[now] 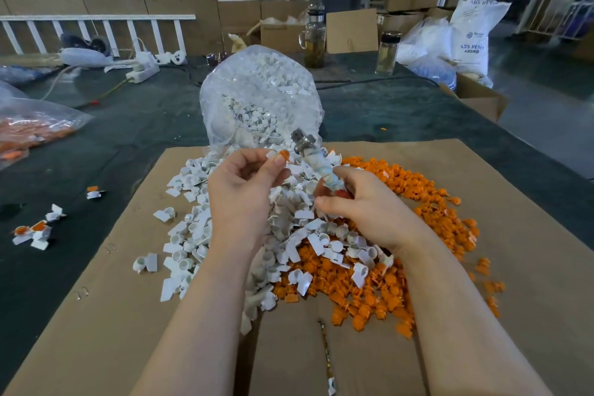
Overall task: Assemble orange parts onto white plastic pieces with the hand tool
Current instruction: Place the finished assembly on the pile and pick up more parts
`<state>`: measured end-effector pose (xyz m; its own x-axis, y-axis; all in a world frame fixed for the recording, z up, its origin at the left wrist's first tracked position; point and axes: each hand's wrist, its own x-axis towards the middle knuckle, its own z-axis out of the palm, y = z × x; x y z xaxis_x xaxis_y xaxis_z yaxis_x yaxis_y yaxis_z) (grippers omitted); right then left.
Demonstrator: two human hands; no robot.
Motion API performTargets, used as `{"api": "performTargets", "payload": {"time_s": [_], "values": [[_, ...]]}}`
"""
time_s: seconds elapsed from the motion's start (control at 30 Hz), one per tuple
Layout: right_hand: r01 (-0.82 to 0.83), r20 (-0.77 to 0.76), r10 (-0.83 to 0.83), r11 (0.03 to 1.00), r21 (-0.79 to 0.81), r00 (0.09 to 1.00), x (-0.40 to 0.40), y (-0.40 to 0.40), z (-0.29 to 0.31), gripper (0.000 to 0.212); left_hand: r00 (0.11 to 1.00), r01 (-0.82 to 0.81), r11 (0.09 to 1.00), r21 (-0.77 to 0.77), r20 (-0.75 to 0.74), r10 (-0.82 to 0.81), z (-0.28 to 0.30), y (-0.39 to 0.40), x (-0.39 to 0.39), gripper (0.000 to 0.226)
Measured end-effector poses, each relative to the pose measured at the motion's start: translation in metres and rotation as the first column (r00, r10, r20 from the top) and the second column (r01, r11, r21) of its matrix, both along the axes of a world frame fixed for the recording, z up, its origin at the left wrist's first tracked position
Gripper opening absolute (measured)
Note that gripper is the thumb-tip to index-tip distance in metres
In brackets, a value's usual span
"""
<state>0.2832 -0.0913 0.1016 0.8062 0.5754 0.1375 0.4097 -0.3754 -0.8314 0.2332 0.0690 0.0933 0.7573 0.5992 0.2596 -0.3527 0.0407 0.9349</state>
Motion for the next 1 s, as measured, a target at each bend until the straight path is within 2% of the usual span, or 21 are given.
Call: {"api": "performTargets", "payload": {"time_s": [0.2, 0.27, 0.4, 0.6, 0.8, 0.87, 0.93, 1.0], "values": [[-0.075, -0.022, 0.073, 0.991, -0.111, 0.997, -0.002, -0.002, 0.004, 0.031, 0.998, 0.045, 0.998, -0.043, 0.036, -0.044, -0.001, 0.003, 0.000, 0.011], [-0.085, -0.016, 0.084, 0.990, -0.114, 0.996, -0.002, -0.002, 0.004, 0.029, 0.998, 0.057, 0.997, -0.050, 0.042, -0.055, -0.001, 0.003, 0.000, 0.012], [-0.066, 0.063, 0.075, 0.988, -0.140, 0.995, 0.000, 0.000, -0.001, 0.009, 0.996, 0.078, 0.996, -0.050, 0.043, -0.076, -0.001, 0.005, -0.001, 0.010], [-0.023, 0.118, 0.042, 0.988, -0.155, 0.992, -0.001, 0.006, -0.006, 0.026, 0.995, 0.081, 0.992, -0.095, 0.058, -0.076, -0.003, 0.006, -0.001, 0.009], [0.013, 0.204, 0.022, 0.986, -0.167, 0.979, 0.001, 0.009, -0.009, 0.010, 0.995, 0.078, 0.992, -0.102, 0.064, -0.071, -0.003, 0.007, -0.001, 0.007], [0.015, 0.222, 0.019, 0.988, -0.151, 0.975, 0.000, 0.011, -0.009, 0.010, 0.995, 0.091, 0.987, -0.132, 0.057, -0.084, -0.001, 0.007, -0.002, 0.004], [0.039, 0.249, -0.006, 0.991, -0.129, 0.968, -0.002, 0.012, -0.009, 0.007, 0.995, 0.088, 0.979, -0.182, 0.067, -0.077, 0.001, 0.009, -0.003, 0.011], [0.110, 0.288, -0.075, 0.988, -0.104, 0.955, -0.002, 0.011, -0.010, 0.007, 0.997, 0.033, 0.955, -0.294, 0.083, -0.009, 0.003, 0.018, -0.005, 0.013]]}}
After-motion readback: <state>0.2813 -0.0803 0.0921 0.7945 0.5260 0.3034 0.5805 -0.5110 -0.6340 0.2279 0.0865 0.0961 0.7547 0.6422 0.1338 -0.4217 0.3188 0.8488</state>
